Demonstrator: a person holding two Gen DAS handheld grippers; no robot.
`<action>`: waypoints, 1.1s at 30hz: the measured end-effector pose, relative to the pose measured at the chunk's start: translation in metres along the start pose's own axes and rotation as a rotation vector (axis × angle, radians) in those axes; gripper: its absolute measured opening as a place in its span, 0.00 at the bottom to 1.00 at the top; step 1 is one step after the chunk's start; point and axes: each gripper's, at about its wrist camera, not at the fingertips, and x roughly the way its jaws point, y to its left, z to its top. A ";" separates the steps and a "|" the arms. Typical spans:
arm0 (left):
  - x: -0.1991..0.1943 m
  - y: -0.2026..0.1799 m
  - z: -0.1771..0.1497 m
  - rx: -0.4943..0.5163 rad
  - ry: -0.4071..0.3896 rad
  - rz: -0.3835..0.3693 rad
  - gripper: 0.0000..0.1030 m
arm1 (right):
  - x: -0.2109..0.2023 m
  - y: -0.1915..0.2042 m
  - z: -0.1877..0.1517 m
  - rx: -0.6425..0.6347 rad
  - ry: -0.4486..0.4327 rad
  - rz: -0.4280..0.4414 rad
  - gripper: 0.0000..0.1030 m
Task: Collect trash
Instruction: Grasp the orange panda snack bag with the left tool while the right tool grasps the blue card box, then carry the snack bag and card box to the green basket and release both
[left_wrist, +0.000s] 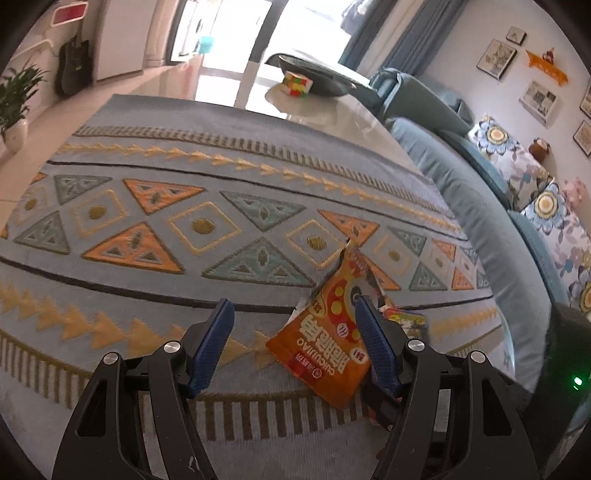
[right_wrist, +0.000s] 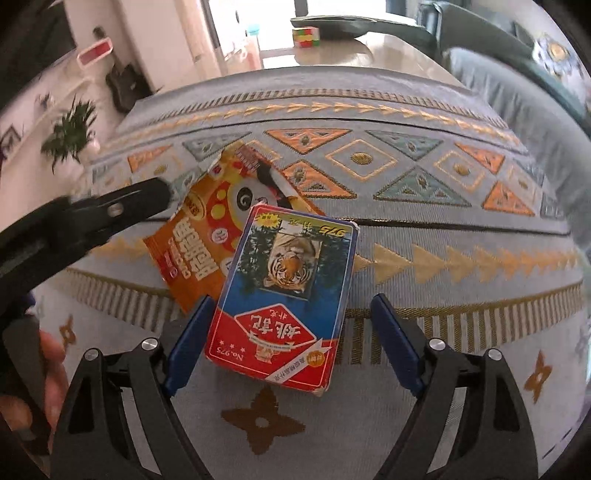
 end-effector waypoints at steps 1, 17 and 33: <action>0.003 -0.001 -0.001 0.003 0.009 -0.004 0.64 | 0.000 -0.001 0.000 -0.017 0.001 -0.012 0.64; 0.031 -0.068 -0.043 0.312 0.055 0.251 0.74 | -0.009 -0.094 0.005 0.123 0.014 0.052 0.59; 0.020 -0.067 -0.033 0.229 0.027 0.128 0.04 | -0.037 -0.086 0.007 0.097 -0.100 0.079 0.59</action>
